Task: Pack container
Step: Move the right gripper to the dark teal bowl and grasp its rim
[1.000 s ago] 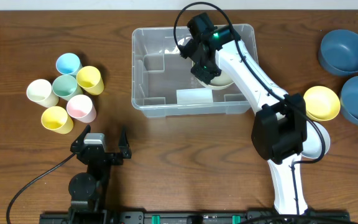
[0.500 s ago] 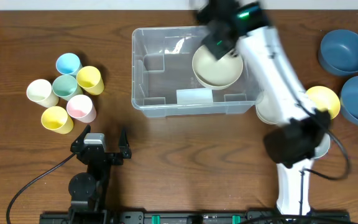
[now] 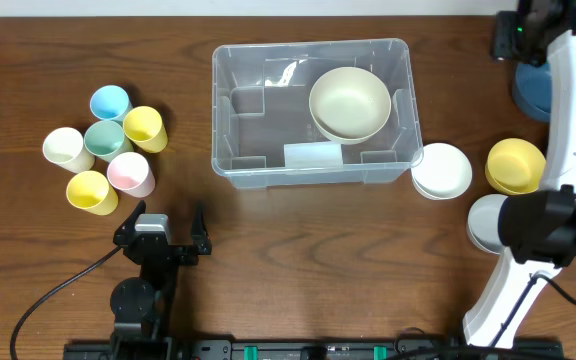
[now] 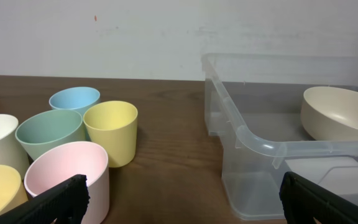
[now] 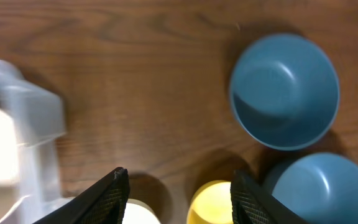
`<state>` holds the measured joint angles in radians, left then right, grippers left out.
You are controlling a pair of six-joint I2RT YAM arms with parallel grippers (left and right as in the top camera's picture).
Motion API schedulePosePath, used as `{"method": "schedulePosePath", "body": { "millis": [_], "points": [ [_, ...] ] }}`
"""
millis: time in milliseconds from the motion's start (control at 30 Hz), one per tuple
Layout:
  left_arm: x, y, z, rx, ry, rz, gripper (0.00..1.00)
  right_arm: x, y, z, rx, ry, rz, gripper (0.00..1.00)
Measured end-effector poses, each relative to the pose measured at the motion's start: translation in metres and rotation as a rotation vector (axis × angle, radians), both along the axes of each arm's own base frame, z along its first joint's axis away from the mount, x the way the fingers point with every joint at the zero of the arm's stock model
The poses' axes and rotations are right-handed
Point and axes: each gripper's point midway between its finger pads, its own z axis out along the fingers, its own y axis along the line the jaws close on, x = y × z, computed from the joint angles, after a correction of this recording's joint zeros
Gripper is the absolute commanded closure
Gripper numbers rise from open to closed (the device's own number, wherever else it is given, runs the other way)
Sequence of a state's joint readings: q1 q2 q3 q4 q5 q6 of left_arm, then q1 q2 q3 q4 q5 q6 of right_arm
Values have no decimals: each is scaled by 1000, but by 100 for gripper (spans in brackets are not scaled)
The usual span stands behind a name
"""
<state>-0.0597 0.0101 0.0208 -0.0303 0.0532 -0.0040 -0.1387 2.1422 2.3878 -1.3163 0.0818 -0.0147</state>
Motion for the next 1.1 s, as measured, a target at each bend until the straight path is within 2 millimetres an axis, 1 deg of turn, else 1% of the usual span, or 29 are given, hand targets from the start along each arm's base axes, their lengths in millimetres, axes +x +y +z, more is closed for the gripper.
{"method": "schedulePosePath", "body": {
  "millis": [133,300,467,600,733,933,1000,1100],
  "points": [
    [0,0,0,0,0,0,2,1,-23,-29,13,61,-51,45],
    [0,0,0,0,0,0,2,4,-43,-78,35,152,-91,36],
    [0,0,0,0,1,0,2,9,-63,-117,52,202,-115,34],
    [0,0,0,0,0,0,2,12,-80,-135,64,207,-101,35],
    [0,0,0,0,0,0,2,16,-90,-145,61,201,-62,37],
    [0,0,0,0,0,0,2,24,-89,-161,58,204,-7,40],
    [0,0,0,0,1,0,2,25,-89,-172,60,216,3,41],
    [0,0,0,0,1,0,2,24,-88,-194,68,253,19,44]
  ]
}}
